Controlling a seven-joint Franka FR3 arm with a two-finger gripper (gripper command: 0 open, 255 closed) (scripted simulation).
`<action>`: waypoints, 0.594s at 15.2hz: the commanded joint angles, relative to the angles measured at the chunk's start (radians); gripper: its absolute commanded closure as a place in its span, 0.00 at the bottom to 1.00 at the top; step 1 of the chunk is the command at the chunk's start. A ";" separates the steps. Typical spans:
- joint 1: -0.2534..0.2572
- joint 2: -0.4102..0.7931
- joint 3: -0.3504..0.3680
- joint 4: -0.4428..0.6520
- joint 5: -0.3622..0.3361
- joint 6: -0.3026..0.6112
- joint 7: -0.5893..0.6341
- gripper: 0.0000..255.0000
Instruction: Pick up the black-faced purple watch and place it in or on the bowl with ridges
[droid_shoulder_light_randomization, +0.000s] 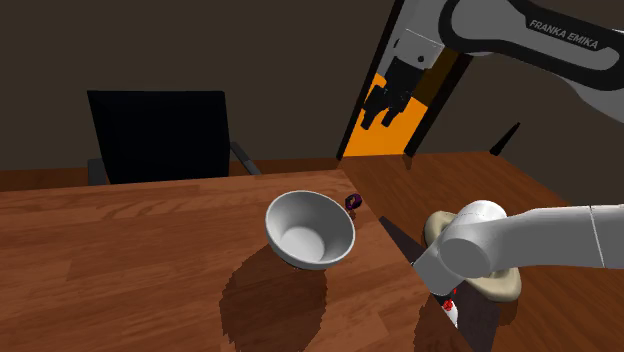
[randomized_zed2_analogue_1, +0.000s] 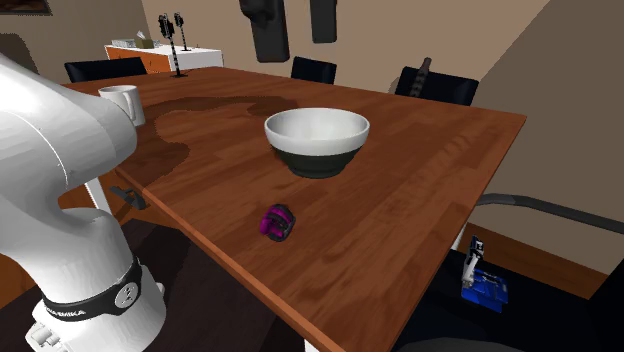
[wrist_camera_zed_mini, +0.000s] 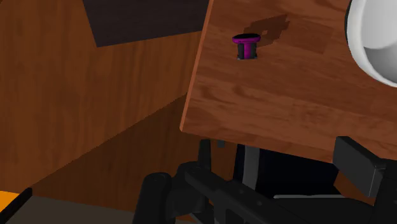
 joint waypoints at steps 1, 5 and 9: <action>0.000 0.000 0.000 0.000 0.000 0.000 0.000 0.00; 0.005 -0.029 0.047 -0.132 0.003 0.065 0.043 0.00; 0.014 -0.046 0.095 -0.255 0.013 0.131 0.087 0.00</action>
